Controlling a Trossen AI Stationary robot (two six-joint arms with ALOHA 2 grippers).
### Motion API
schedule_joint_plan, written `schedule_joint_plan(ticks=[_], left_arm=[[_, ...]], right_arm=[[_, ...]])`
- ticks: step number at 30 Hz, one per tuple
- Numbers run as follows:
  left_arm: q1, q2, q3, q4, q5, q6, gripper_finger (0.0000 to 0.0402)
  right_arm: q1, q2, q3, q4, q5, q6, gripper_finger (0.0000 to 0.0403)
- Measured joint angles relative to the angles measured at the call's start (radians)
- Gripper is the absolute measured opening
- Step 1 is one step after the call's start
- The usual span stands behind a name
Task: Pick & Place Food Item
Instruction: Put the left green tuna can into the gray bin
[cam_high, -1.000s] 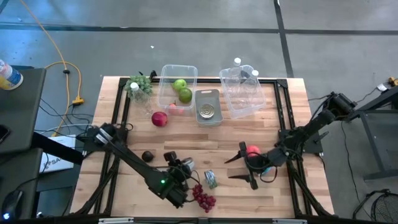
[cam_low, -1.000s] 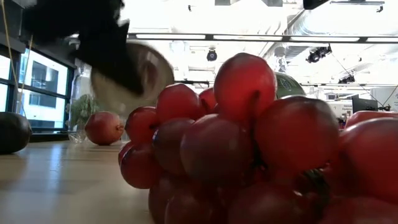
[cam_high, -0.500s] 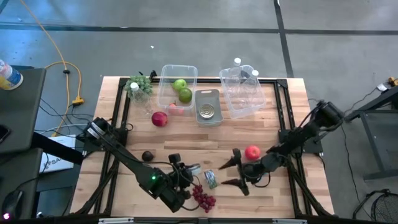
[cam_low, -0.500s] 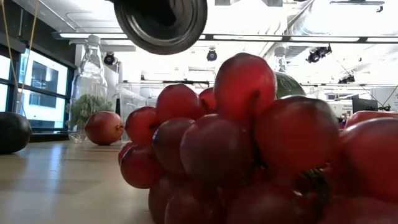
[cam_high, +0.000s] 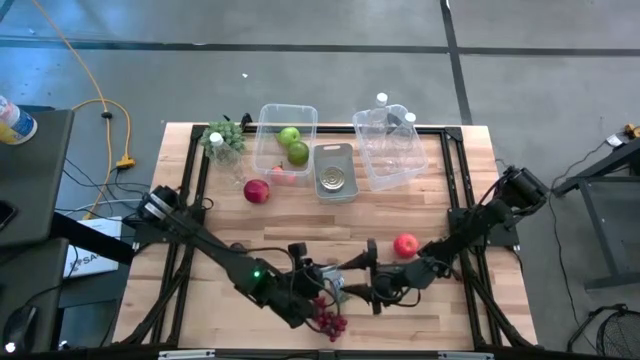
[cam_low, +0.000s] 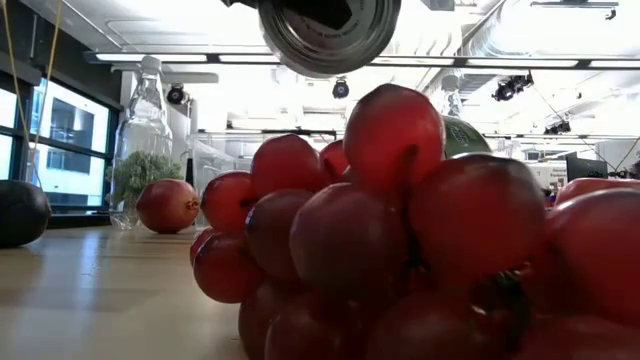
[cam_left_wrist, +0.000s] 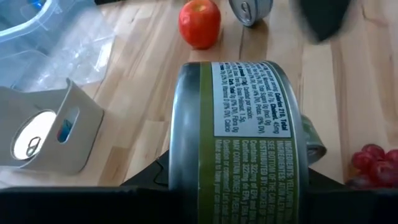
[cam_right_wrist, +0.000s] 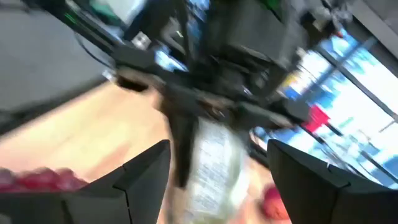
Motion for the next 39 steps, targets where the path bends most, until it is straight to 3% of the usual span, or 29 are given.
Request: schedule_joint_plan(ticks=[3, 8, 13, 21, 28, 34, 39], left_arm=[[-0.010, 0.003, 0.000, -0.003, -0.018, 0.001, 0.0129], [-0.010, 0.003, 0.000, -0.002, -0.044, 0.002, 0.0129], [-0.004, 0.003, 0.000, 0.001, -0.047, 0.022, 0.0129], [-0.005, 0.003, 0.000, 0.006, -0.053, 0.023, 0.0129], [-0.009, 0.003, 0.000, 0.007, -0.050, 0.023, 0.0129], [-0.011, 0.003, 0.000, 0.009, -0.048, 0.025, 0.0129], [-0.011, 0.003, 0.000, 0.022, -0.049, 0.044, 0.0129]], right_arm=[[0.001, 0.000, 0.003, -0.011, 0.007, 0.004, 0.0258], [-0.014, 0.000, 0.005, -0.007, -0.097, 0.015, 0.0258], [-0.045, 0.000, 0.012, -0.023, 0.020, 0.130, 0.0259], [-0.054, 0.000, 0.046, -0.148, -0.030, 0.214, 0.0259], [-0.070, 0.000, 0.048, -0.207, 0.000, 0.280, 0.0259], [-0.099, 0.000, 0.048, -0.224, -0.107, 0.338, 0.0259], [-0.123, 0.000, 0.047, -0.259, -0.136, 0.367, 0.0259]])
